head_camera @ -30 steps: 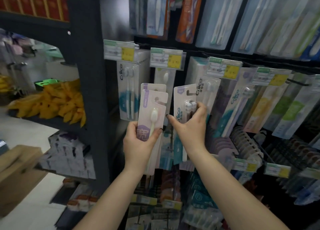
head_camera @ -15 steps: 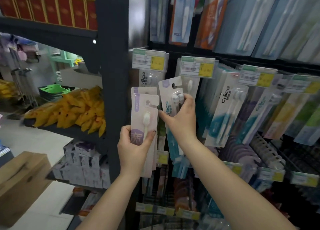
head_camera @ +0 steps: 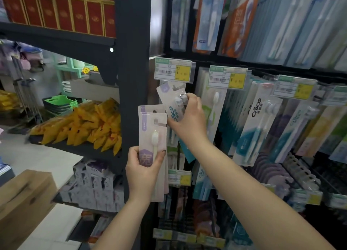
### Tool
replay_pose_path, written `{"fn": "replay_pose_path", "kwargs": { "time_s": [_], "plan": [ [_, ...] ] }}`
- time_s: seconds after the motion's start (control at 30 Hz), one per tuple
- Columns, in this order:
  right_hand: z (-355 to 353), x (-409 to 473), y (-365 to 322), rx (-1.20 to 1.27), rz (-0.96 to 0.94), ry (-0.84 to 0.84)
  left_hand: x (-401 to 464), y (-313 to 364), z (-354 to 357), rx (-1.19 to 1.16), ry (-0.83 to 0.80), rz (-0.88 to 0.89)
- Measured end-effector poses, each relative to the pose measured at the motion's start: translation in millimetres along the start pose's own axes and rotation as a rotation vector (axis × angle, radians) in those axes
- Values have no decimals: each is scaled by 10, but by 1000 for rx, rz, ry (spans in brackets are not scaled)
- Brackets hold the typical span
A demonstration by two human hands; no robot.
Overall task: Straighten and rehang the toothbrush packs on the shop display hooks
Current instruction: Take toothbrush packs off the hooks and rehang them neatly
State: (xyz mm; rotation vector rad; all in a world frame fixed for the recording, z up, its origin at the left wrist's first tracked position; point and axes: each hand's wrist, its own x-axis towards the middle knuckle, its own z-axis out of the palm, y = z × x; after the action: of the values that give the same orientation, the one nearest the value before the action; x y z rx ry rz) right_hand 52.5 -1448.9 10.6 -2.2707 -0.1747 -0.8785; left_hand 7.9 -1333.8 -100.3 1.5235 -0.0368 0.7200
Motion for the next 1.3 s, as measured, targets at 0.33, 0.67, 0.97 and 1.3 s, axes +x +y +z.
{"fn": "replay_pose_path", "kwargs": {
  "time_s": [0.33, 0.67, 0.97, 1.3],
  "plan": [
    [88, 16, -48, -53, -59, -9, 55, -42, -33, 3, -4, -13],
    [45, 178, -185, 12, 13, 62, 94, -39, -23, -20, -12, -10],
    [53, 155, -162, -66, 105, 58, 106, -52, -15, -15, -18, -29],
    [102, 153, -163, -81, 157, 38, 141, -79, -50, -16, -26, -25]
  ]
}}
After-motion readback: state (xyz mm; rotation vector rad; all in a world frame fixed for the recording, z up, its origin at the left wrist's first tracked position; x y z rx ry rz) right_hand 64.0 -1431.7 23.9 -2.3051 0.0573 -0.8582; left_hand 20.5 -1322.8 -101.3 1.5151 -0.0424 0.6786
